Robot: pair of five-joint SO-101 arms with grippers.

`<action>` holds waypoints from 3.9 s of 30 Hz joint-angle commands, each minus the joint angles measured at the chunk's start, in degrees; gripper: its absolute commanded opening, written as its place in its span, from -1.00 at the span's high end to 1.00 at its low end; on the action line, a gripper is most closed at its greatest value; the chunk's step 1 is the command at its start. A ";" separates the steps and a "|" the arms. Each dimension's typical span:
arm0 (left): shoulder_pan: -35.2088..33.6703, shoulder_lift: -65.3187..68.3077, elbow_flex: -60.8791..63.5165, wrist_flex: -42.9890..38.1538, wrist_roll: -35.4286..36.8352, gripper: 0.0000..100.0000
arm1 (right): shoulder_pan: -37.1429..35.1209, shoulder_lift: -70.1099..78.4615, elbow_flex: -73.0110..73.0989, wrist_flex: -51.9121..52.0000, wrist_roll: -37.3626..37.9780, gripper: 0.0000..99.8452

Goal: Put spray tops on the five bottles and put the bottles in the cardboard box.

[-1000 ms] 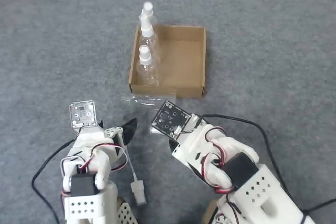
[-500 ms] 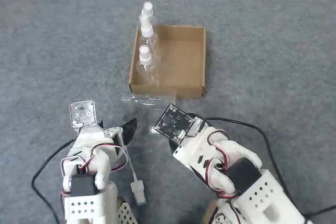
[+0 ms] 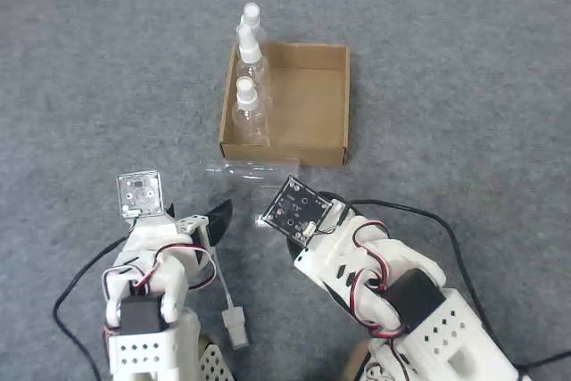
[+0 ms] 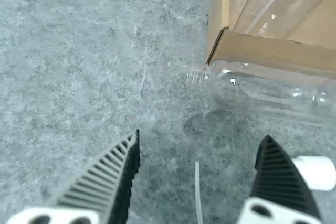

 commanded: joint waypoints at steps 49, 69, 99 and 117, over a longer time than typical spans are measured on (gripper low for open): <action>-8.00 -0.70 -12.79 -2.11 -19.60 0.61 | 7.69 -1.80 0.35 -5.58 -5.19 0.73; 0.79 -0.26 -15.60 7.30 -29.54 0.61 | 13.58 -1.71 0.62 -8.92 -8.88 0.73; 5.89 43.52 -32.13 11.34 -40.97 0.52 | 13.67 -1.71 0.44 -8.92 -8.44 0.73; 2.20 77.63 -39.25 -4.31 -31.47 0.52 | 13.67 -1.71 0.44 -8.92 -8.35 0.73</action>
